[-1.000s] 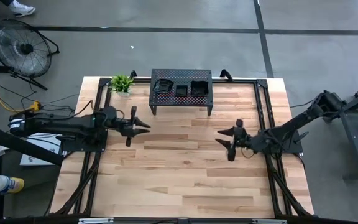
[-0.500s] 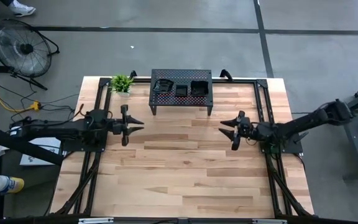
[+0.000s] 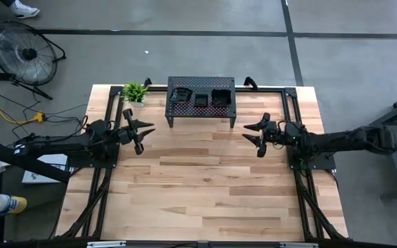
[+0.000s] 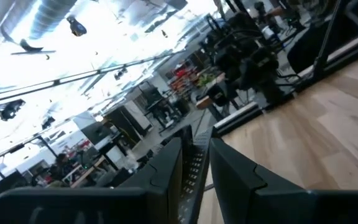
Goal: Pick & Place Mini shaped plates
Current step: Return to Home Position
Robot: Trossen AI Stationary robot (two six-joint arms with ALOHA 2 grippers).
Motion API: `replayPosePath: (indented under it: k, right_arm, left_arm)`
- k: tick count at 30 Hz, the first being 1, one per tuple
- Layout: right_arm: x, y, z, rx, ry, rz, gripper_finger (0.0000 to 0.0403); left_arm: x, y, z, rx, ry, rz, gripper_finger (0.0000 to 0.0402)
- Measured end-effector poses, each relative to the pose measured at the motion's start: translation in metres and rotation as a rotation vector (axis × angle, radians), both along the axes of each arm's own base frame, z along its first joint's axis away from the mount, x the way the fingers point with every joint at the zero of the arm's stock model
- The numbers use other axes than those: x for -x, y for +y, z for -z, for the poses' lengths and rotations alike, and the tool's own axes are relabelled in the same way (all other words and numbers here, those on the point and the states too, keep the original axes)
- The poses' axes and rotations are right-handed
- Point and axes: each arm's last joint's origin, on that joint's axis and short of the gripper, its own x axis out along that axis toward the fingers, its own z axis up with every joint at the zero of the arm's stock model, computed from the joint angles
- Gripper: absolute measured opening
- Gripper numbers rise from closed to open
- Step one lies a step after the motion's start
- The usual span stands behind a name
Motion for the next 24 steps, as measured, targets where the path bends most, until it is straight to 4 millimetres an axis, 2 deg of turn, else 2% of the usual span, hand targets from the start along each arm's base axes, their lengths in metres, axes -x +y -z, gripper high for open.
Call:
replayPosePath:
  k: [6, 10, 14, 18, 21, 24]
  right_arm:
    - [0.011, -0.005, -0.006, -0.081, -0.043, -0.044, 0.0181]
    - [0.020, 0.000, -0.018, -0.062, -0.135, -0.065, 0.0181]
    - [0.030, 0.006, -0.025, -0.041, -0.199, -0.082, 0.0181]
    - [0.038, 0.010, -0.023, -0.047, -0.189, -0.005, 0.0181]
    - [0.044, 0.011, -0.021, -0.073, -0.190, 0.072, 0.0181]
    - [0.048, 0.012, -0.022, -0.125, -0.222, 0.124, 0.0181]
  left_arm:
    - [0.008, -0.001, -0.004, -0.010, -0.051, -0.025, 0.0080]
    - [0.018, -0.003, -0.012, -0.018, -0.142, 0.000, 0.0080]
    - [0.023, -0.004, -0.012, 0.015, -0.072, 0.007, 0.0080]
    - [0.027, -0.008, -0.025, -0.016, -0.070, 0.094, 0.0080]
    - [0.026, -0.008, -0.022, -0.004, -0.041, 0.105, 0.0080]
    - [0.025, -0.006, -0.019, 0.025, -0.017, 0.044, 0.0080]
